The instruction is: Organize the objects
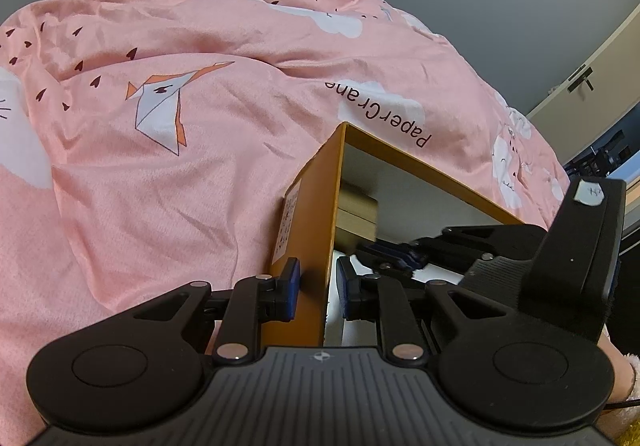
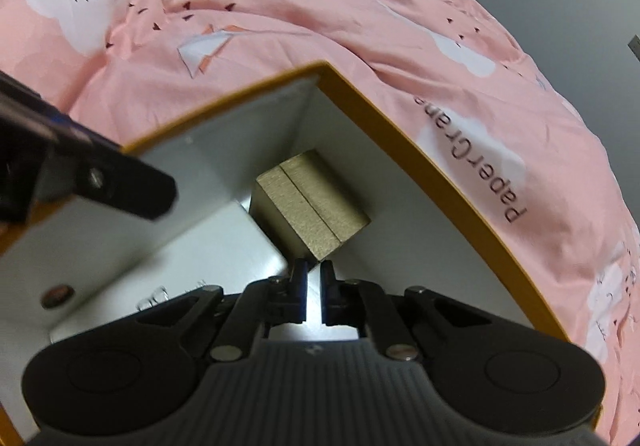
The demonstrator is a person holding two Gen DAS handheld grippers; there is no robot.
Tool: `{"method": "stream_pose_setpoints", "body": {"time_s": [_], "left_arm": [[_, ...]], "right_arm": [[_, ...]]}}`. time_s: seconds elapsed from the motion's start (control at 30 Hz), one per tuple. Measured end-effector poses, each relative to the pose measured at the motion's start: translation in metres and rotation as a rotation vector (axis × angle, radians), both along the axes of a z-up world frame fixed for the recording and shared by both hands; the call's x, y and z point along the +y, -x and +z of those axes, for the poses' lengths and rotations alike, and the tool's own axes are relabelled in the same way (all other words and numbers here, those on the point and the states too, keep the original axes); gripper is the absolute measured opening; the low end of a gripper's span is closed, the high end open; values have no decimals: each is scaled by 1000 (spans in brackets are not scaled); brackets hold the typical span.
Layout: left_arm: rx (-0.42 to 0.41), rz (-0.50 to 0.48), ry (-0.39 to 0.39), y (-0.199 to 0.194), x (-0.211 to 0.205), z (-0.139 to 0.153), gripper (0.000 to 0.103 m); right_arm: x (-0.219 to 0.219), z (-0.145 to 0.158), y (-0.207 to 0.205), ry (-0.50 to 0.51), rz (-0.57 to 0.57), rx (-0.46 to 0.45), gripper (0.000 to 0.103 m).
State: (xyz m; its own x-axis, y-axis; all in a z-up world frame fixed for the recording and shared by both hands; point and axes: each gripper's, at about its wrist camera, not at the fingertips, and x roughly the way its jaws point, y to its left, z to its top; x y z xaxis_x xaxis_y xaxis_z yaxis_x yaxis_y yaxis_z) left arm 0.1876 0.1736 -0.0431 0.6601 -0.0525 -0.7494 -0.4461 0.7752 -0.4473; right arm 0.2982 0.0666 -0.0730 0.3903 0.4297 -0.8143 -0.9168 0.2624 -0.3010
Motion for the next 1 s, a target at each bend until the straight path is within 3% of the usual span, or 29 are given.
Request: {"method": "stream_pose_setpoints", "body": {"time_s": [0.23, 0.53, 0.67, 0.77, 0.83, 0.9, 1.0], "left_arm": [[-9, 6, -37, 3, -4, 6, 22], [-108, 18, -279, 29, -38, 50, 24], [-173, -55, -369, 44, -61, 74, 27], [-213, -130, -367, 58, -77, 89, 34], [-219, -164, -368, 66, -86, 94, 35], [-219, -199, -364, 76, -93, 96, 35], [-213, -241, -307, 90, -100, 93, 35]], "right_arm": [[2, 5, 7, -17, -27, 6, 4], [-48, 54, 28, -176, -175, 71, 6], [-83, 77, 52, -279, -258, 69, 19], [-113, 89, 71, -347, -320, 91, 23], [-129, 94, 83, -379, -348, 109, 32], [-147, 99, 97, -401, -373, 117, 35], [-170, 99, 115, -419, -413, 143, 40]]}}
